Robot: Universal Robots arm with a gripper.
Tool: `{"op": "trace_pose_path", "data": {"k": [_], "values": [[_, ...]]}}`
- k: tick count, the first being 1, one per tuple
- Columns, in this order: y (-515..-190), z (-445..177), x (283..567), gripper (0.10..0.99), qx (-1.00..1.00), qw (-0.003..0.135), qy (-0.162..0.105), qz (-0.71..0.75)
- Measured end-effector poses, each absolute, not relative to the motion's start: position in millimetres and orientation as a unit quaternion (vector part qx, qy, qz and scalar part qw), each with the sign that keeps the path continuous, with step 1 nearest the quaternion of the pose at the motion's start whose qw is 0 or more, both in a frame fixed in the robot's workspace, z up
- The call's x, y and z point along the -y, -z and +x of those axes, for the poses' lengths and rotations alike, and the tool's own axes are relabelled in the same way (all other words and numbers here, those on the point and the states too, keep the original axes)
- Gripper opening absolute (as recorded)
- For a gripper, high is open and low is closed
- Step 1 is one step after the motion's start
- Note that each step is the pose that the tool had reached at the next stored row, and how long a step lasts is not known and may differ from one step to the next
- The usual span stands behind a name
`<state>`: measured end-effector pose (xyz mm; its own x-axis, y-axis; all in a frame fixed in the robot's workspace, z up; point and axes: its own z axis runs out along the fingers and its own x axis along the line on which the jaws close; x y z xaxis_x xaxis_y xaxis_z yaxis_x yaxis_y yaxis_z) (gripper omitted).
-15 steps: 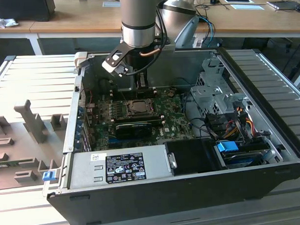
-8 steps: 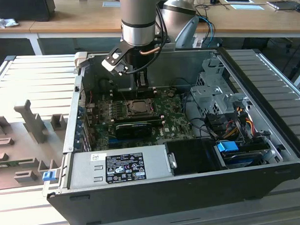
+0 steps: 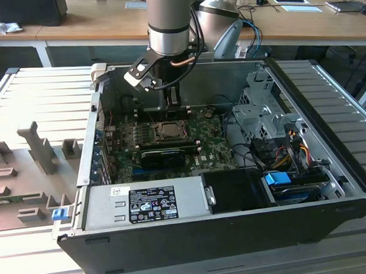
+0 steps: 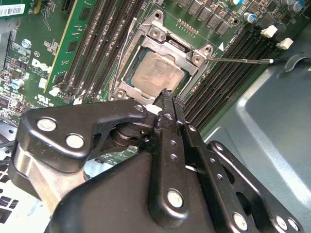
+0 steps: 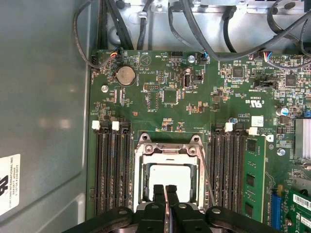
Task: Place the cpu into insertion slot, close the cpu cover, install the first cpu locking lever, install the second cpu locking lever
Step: 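Install the first cpu locking lever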
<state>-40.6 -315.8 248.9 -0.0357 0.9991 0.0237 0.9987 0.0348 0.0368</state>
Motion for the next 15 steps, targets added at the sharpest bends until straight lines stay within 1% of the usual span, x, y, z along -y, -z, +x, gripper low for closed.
{"op": "trace_pose_path", "data": {"k": [8, 15], "values": [[-250.8, -40.6, 315.8, 0.157, -0.719, 0.004, -0.021, 0.694], [-258.7, -40.6, 315.8, 0.157, -0.719, 0.004, -0.021, 0.694]]}}
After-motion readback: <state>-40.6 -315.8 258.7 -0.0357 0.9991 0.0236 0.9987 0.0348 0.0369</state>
